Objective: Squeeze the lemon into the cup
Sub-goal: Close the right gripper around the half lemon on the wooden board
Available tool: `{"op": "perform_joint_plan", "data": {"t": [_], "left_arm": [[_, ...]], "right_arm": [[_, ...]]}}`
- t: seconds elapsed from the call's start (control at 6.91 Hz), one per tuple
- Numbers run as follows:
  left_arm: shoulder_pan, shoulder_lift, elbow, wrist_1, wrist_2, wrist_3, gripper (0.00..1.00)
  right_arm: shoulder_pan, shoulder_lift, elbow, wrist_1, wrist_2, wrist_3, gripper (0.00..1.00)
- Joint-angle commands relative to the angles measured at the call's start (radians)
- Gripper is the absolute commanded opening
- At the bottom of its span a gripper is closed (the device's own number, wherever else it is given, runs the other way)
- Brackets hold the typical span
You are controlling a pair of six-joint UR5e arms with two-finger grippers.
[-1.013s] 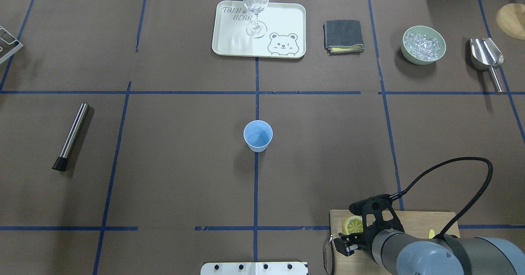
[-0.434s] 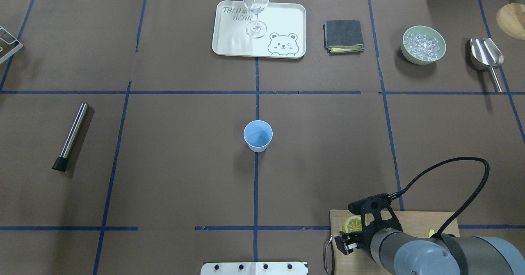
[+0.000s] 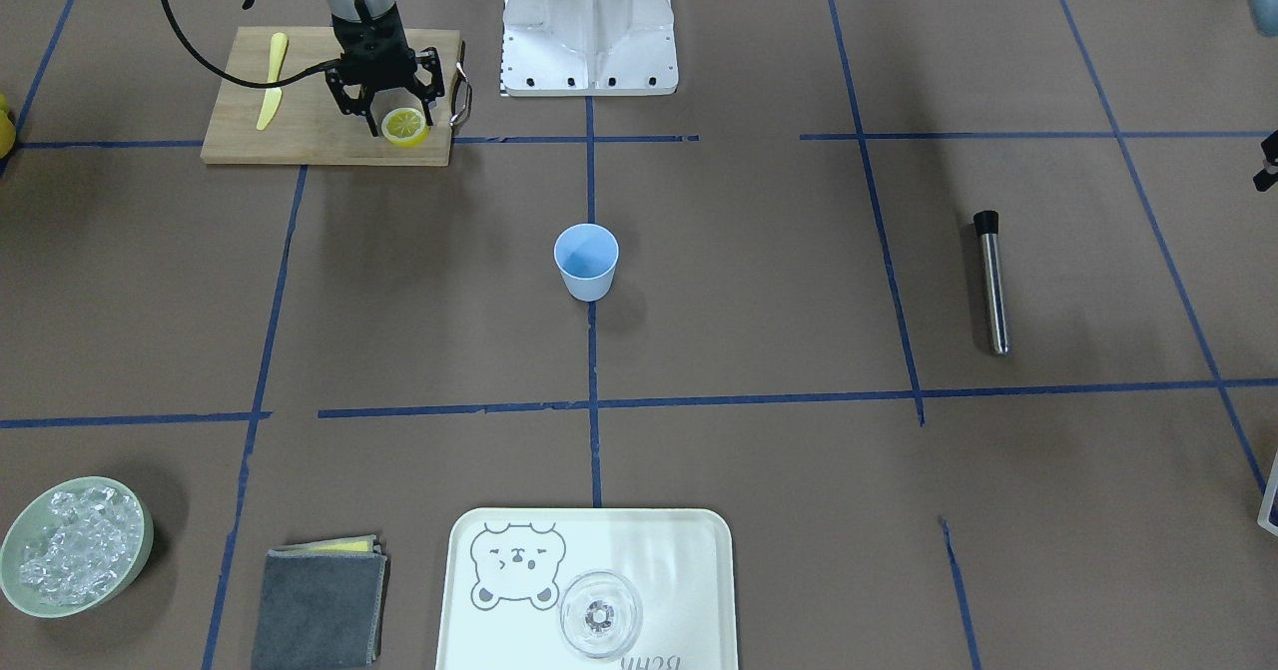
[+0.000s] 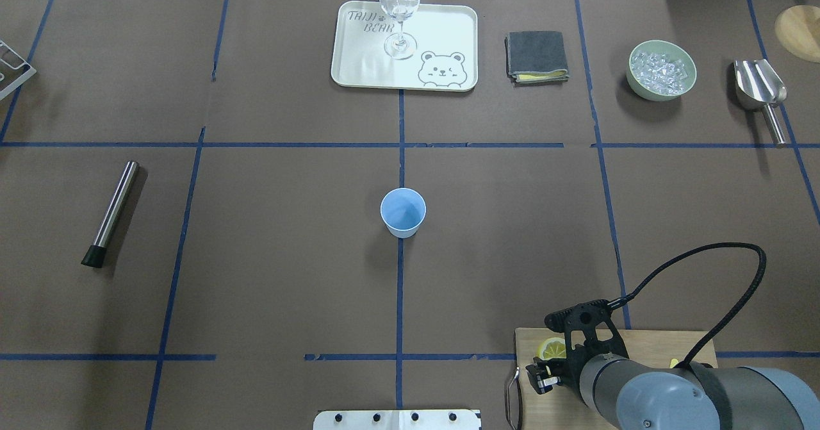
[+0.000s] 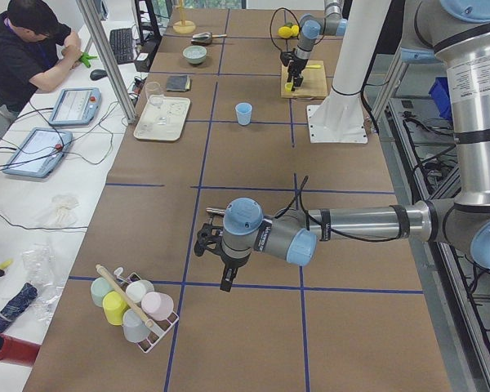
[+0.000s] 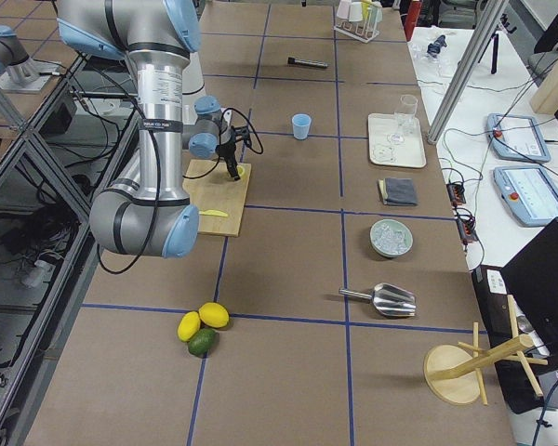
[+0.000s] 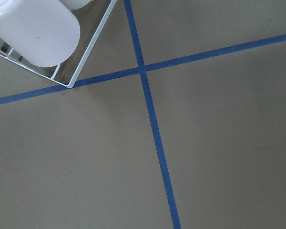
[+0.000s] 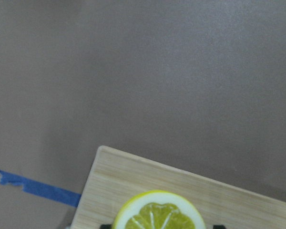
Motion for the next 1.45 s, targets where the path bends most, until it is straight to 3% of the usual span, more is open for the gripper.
{"op": "perform_joint_plan", "data": {"t": [0.0, 0.43, 1.3], "left_arm": [[0.0, 0.0, 0.0, 0.0, 0.0, 0.0, 1.0], [0.0, 0.0, 0.0, 0.0, 0.0, 0.0, 1.0], [0.0, 0.0, 0.0, 0.0, 0.0, 0.0, 1.0]], "right_arm": [[0.01, 0.0, 0.0, 0.0, 0.006, -0.005, 0.7], [0.015, 0.0, 0.005, 0.0, 0.009, -0.009, 0.58], [0.074, -0.014, 0.061, -0.011, 0.046, -0.012, 0.57]]}}
